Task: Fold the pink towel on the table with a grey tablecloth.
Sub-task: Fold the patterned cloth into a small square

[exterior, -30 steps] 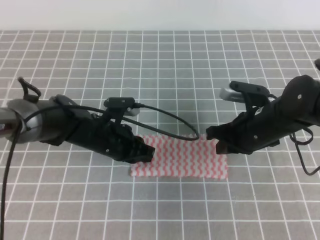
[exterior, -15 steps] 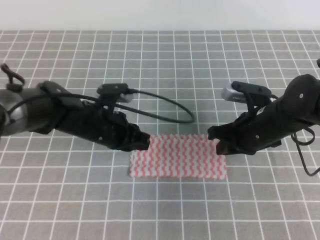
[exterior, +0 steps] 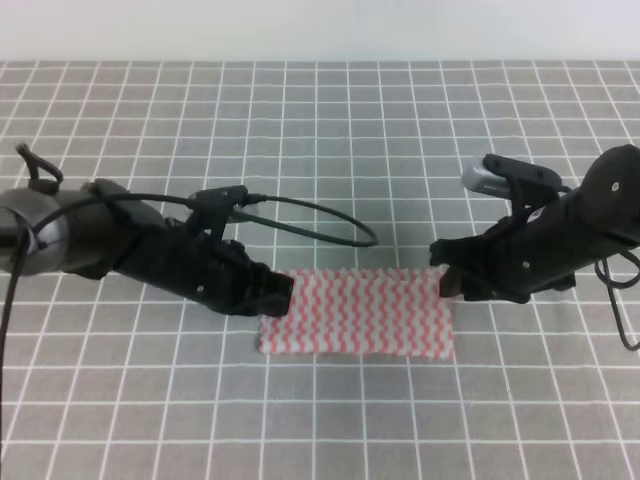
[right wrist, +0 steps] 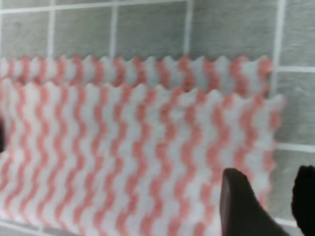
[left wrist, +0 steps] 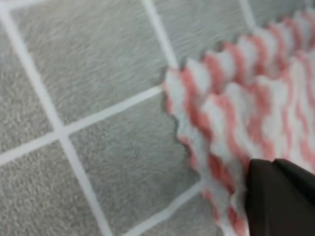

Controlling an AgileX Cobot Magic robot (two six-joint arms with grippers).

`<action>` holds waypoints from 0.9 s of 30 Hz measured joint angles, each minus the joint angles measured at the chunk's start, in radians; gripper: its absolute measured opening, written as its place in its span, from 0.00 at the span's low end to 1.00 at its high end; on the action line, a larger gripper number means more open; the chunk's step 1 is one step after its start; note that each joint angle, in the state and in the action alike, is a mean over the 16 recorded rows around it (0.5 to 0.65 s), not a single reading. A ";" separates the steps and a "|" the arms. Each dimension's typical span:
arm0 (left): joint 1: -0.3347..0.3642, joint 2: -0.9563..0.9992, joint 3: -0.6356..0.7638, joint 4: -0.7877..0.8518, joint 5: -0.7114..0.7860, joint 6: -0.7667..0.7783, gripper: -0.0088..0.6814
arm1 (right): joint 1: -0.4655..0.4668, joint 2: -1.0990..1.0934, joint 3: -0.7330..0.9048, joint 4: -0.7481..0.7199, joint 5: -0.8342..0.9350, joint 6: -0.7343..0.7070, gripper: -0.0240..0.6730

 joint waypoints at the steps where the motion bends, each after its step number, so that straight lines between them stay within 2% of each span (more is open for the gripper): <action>1: 0.000 0.004 0.000 0.000 -0.002 0.000 0.01 | -0.003 0.003 0.000 0.003 0.000 -0.001 0.36; 27: 0.000 0.018 0.000 0.006 0.002 0.002 0.01 | -0.016 0.073 0.000 0.113 -0.011 -0.088 0.36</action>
